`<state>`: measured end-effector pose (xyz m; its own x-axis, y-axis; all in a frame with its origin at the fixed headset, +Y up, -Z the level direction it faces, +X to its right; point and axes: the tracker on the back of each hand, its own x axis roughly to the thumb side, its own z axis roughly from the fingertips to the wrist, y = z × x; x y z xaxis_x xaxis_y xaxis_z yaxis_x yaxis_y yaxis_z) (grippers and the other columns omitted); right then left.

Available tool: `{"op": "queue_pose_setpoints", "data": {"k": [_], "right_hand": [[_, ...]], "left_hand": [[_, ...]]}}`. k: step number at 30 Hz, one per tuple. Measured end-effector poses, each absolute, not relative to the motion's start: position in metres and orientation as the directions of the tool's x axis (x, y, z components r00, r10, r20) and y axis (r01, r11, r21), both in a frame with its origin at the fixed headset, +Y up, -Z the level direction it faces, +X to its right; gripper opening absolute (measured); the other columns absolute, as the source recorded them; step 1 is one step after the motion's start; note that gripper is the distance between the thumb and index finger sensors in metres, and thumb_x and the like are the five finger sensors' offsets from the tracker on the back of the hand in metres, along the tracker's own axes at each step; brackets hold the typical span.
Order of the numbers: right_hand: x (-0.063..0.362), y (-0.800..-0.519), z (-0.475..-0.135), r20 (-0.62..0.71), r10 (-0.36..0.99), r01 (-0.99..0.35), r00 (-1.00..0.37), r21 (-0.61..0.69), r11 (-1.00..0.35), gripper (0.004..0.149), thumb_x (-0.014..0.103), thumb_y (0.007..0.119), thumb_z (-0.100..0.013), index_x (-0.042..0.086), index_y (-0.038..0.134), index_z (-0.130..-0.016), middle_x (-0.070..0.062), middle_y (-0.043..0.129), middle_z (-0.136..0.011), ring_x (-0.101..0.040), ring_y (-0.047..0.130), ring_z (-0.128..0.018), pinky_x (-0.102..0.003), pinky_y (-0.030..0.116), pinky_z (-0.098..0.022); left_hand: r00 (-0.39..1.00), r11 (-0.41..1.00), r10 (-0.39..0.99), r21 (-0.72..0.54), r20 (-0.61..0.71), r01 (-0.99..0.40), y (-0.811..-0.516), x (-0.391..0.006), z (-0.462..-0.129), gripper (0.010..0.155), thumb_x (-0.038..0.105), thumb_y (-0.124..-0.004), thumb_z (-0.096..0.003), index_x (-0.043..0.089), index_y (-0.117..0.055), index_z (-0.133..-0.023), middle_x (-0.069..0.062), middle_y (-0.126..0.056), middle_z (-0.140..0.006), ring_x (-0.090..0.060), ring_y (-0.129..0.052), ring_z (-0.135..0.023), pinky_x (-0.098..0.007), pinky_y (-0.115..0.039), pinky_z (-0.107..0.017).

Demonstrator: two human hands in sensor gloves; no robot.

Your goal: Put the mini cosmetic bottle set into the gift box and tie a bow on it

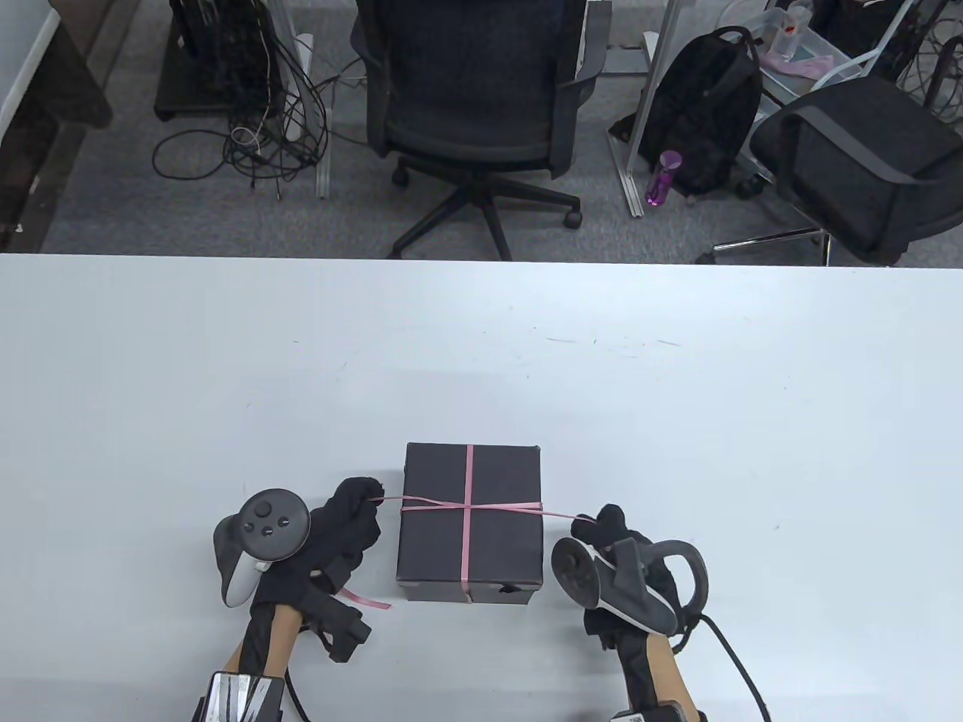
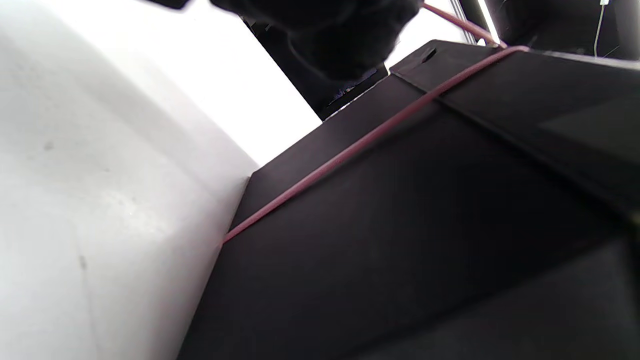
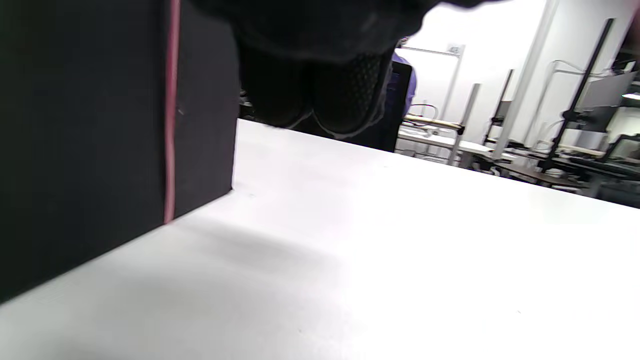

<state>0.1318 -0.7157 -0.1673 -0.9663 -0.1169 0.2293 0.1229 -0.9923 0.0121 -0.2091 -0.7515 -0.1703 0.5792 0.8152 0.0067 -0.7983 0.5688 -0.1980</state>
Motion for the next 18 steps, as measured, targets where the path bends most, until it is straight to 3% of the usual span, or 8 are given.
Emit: {"op": "queue_pose_setpoints", "data": {"k": [3,6,9,13,15,18], "right_hand": [[0.134,-0.716,-0.171,0.200,0.003,-0.012,-0.980,-0.043,-0.999,0.050,0.011,0.061,-0.058,-0.008,0.061,-0.104,-0.021,0.086,-0.078,-0.003,0.088,-0.014,-0.019,0.080,-0.005],[0.138,-0.714,-0.174,0.190,0.227,-0.245,-0.955,-0.080,-0.966,0.055,0.016,0.059,-0.060,-0.011,0.053,-0.107,-0.019,0.086,-0.076,-0.002,0.087,-0.015,-0.018,0.080,-0.006],[0.143,-0.717,-0.177,0.177,0.494,-0.507,-0.851,-0.029,-0.862,0.055,0.020,0.054,-0.061,-0.012,0.047,-0.106,-0.019,0.084,-0.076,-0.002,0.087,-0.017,-0.018,0.081,-0.007],[0.155,-0.724,-0.178,0.125,0.749,-0.757,-0.651,-0.028,-0.653,0.053,0.024,0.049,-0.062,-0.009,0.049,-0.104,-0.015,0.083,-0.076,-0.001,0.087,-0.018,-0.017,0.081,-0.009],[0.159,-0.727,-0.177,0.110,0.809,-0.816,-0.577,-0.029,-0.578,0.052,0.026,0.049,-0.062,-0.007,0.051,-0.103,-0.013,0.084,-0.074,-0.002,0.087,-0.018,-0.017,0.081,-0.010],[0.162,-0.728,-0.176,0.112,0.814,-0.821,-0.570,-0.045,-0.569,0.052,0.030,0.049,-0.062,-0.004,0.055,-0.101,-0.010,0.086,-0.069,-0.001,0.087,-0.018,-0.017,0.082,-0.010]], "left_hand": [[0.566,0.552,0.825,-0.225,0.007,-0.803,-0.752,-0.212,-0.171,0.044,0.035,-0.061,-0.0606,0.021,-0.067,-0.102,0.010,-0.091,-0.055,-0.004,-0.087,-0.015,-0.029,-0.085,-0.016],[0.549,0.527,0.836,-0.281,0.002,-0.802,-0.753,-0.215,-0.172,0.044,0.036,-0.061,-0.0606,0.021,-0.067,-0.102,0.010,-0.091,-0.054,-0.004,-0.086,-0.015,-0.029,-0.085,-0.016],[0.507,0.473,0.862,-0.347,-0.011,-0.810,-0.755,-0.216,-0.174,0.044,0.036,-0.061,-0.0606,0.022,-0.067,-0.102,0.011,-0.091,-0.053,-0.004,-0.086,-0.015,-0.029,-0.084,-0.017],[0.436,0.389,0.900,-0.416,-0.020,-0.822,-0.758,-0.215,-0.175,0.044,0.037,-0.062,-0.0604,0.023,-0.068,-0.102,0.011,-0.091,-0.053,-0.004,-0.086,-0.015,-0.029,-0.085,-0.017],[0.396,0.339,0.918,-0.450,-0.036,-0.826,-0.761,-0.214,-0.175,0.044,0.037,-0.062,-0.0604,0.023,-0.068,-0.102,0.011,-0.091,-0.053,-0.004,-0.086,-0.016,-0.029,-0.085,-0.017],[0.326,0.247,0.943,-0.507,-0.071,-0.825,-0.767,-0.216,-0.177,0.044,0.038,-0.062,-0.0604,0.024,-0.069,-0.102,0.012,-0.091,-0.053,-0.003,-0.086,-0.016,-0.028,-0.085,-0.018]]}}
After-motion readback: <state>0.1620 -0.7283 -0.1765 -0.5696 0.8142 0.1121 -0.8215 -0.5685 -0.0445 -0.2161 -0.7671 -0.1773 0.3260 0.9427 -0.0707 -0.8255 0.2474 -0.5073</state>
